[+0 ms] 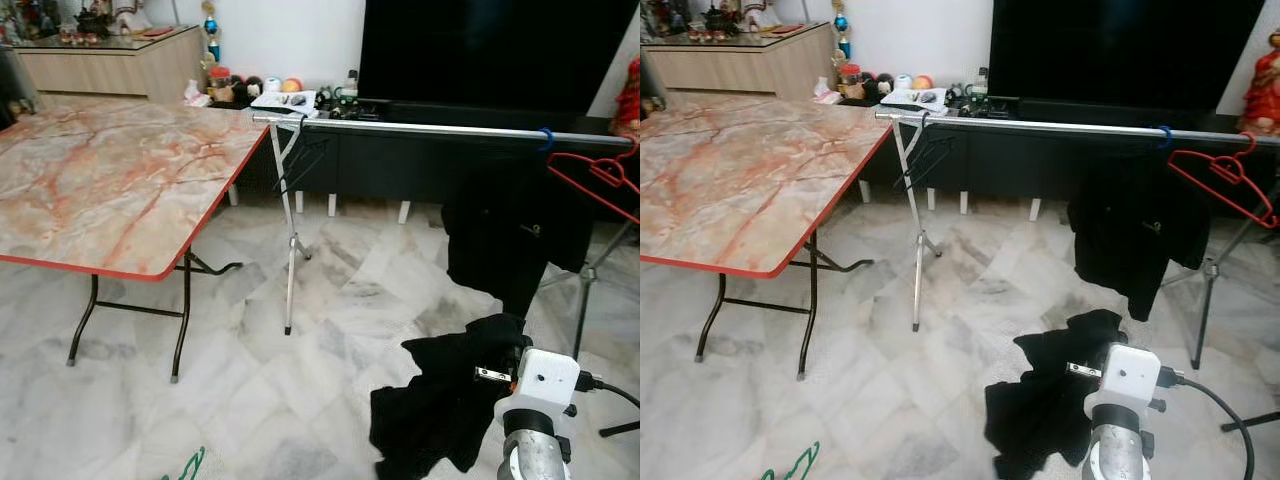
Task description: Hang hanger
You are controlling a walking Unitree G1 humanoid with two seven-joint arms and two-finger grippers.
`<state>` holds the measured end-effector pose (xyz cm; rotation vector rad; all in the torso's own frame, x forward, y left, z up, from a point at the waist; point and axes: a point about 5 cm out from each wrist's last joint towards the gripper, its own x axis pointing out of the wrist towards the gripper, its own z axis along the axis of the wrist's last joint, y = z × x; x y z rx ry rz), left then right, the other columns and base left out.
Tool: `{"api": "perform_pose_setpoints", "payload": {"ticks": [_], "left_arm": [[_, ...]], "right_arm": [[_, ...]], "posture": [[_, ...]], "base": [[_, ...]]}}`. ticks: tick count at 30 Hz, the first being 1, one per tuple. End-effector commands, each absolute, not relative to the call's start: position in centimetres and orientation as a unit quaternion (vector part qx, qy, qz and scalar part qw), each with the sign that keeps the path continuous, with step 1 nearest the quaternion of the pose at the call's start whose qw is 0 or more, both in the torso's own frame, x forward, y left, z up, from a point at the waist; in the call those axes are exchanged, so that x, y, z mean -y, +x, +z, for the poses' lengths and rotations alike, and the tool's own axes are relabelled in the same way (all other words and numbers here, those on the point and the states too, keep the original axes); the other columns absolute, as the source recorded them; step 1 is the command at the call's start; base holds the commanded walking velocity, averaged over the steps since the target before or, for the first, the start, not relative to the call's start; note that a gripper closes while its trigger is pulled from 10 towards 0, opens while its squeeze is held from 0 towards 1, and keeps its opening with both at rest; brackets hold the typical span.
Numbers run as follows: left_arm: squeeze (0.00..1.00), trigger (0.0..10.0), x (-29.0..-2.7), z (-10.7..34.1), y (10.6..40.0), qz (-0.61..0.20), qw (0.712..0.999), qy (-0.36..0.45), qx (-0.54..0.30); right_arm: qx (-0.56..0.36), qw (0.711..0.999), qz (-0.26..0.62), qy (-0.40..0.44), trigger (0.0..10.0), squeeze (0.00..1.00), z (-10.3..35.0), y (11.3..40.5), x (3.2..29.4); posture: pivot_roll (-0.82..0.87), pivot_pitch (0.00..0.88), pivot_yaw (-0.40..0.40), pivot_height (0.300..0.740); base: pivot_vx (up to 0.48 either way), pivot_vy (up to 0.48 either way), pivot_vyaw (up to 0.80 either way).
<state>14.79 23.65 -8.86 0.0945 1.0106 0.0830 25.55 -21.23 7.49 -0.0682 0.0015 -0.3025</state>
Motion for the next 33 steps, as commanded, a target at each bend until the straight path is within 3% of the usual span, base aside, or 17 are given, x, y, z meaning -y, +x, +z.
{"api": "perform_pose_setpoints", "payload": {"ticks": [1, 33], "left_arm": [[0.00, 10.0, -23.87, -8.95, 14.51, 0.037, 0.868, 0.051, -0.493], [0.00, 10.0, -23.89, -9.11, 14.08, 0.040, 0.865, 0.038, -0.499]], "right_arm": [[0.005, 0.988, -0.154, -0.034, 10.0, 0.00, 7.87, 25.92, 21.30], [0.008, 0.988, -0.149, -0.026, 10.0, 0.00, 8.10, 26.52, 20.73]], "posture": [[0.06, 0.000, 0.025, 0.740], [0.07, 0.009, 0.028, 0.740]], "base": [[0.000, 0.341, 0.00], [0.000, 0.338, 0.00]]}}
